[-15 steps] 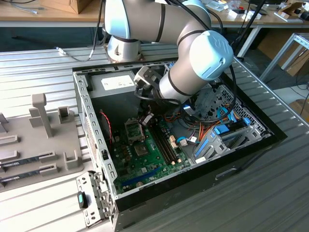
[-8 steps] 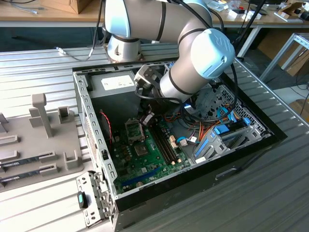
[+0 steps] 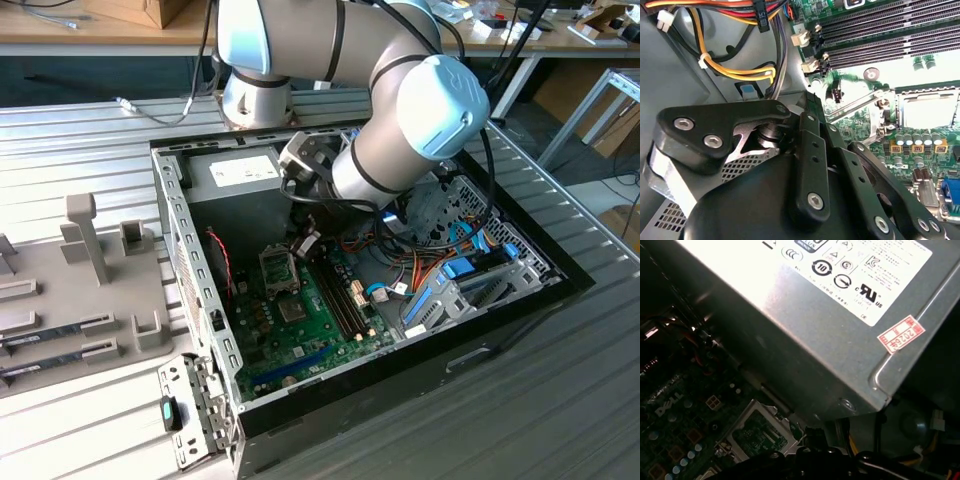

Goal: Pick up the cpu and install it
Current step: 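Close the cpu cover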

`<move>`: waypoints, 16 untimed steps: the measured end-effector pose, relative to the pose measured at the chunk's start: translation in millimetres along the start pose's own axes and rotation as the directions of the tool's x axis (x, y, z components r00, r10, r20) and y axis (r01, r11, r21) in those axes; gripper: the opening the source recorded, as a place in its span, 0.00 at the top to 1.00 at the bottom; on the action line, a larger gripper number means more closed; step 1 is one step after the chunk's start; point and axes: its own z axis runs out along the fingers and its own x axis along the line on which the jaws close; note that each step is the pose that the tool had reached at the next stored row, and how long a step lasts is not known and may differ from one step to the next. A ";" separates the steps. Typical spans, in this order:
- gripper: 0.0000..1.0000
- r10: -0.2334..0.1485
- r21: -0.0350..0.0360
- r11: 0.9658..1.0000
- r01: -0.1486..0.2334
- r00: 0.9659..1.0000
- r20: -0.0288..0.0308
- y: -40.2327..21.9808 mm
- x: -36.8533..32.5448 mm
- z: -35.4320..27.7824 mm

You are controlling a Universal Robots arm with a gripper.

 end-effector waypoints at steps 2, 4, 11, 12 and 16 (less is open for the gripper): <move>0.89 -0.003 0.000 1.000 0.003 1.000 -0.001 0.5 -0.1 -1.6; 0.89 -0.007 -0.001 1.000 0.007 1.000 -0.002 1.0 -0.1 -3.2; 0.89 -0.019 -0.002 1.000 0.019 1.000 -0.007 2.2 -0.2 -7.3; 0.89 -0.022 -0.002 1.000 0.022 1.000 -0.008 2.5 -0.3 -8.1; 0.89 -0.033 -0.003 0.999 0.033 0.999 -0.012 2.8 -0.2 -8.9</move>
